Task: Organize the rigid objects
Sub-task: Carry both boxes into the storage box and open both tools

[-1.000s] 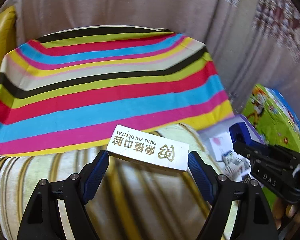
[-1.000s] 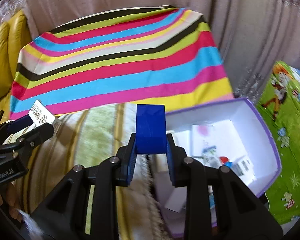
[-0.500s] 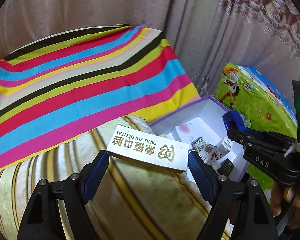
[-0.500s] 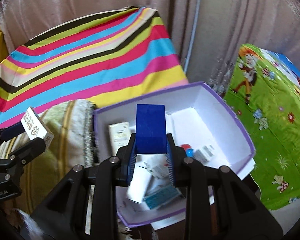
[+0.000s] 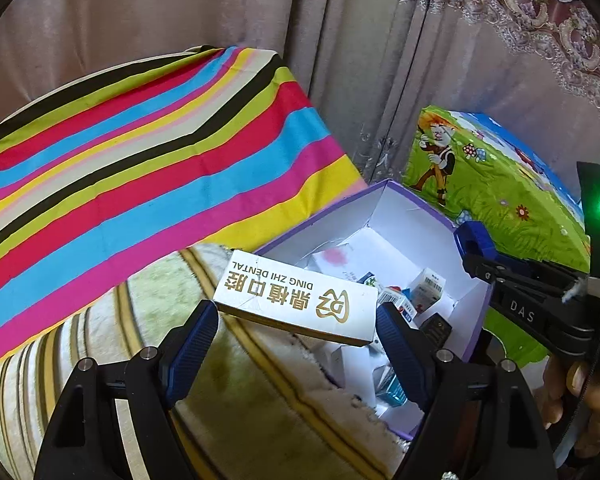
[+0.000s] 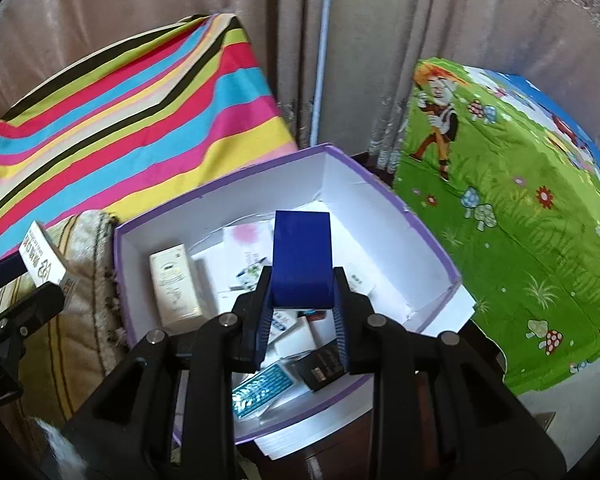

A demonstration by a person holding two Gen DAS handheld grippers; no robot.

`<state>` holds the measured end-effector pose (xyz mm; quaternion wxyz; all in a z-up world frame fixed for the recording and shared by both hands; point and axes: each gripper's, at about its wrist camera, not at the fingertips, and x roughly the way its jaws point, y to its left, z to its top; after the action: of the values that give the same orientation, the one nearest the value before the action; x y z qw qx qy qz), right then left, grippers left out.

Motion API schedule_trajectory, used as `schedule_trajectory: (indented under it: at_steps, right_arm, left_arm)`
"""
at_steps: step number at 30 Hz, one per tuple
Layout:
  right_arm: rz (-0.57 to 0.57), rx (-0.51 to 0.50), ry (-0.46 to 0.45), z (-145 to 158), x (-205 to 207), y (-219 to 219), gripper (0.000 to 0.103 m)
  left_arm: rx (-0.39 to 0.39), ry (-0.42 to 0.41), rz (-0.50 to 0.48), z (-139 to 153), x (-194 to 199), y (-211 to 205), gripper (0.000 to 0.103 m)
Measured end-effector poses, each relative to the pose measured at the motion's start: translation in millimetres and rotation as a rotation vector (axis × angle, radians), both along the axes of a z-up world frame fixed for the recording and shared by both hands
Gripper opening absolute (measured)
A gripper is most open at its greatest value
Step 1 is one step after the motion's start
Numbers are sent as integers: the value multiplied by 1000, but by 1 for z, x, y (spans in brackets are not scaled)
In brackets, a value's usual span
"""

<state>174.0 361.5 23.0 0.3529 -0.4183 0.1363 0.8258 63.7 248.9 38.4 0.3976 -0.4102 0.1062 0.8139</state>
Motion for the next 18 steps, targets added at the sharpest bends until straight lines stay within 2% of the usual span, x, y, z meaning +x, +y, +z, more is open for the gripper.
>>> schedule_trajectory:
  at_steps: [7, 10, 14, 18]
  right_arm:
    - [-43, -7, 4, -1, 5, 10, 31]
    - [-55, -7, 2, -1, 6, 13, 35]
    - [-69, -5, 17, 1, 9, 17, 67]
    - [-77, 0, 31, 5, 11, 16, 76]
  left_arm:
    - [6, -29, -17, -3, -3, 14, 82]
    - [14, -45, -22, -4, -6, 19, 82]
    - [24, -67, -23, -5, -10, 26, 83]
    - [21, -99, -27, -8, -12, 31, 83]
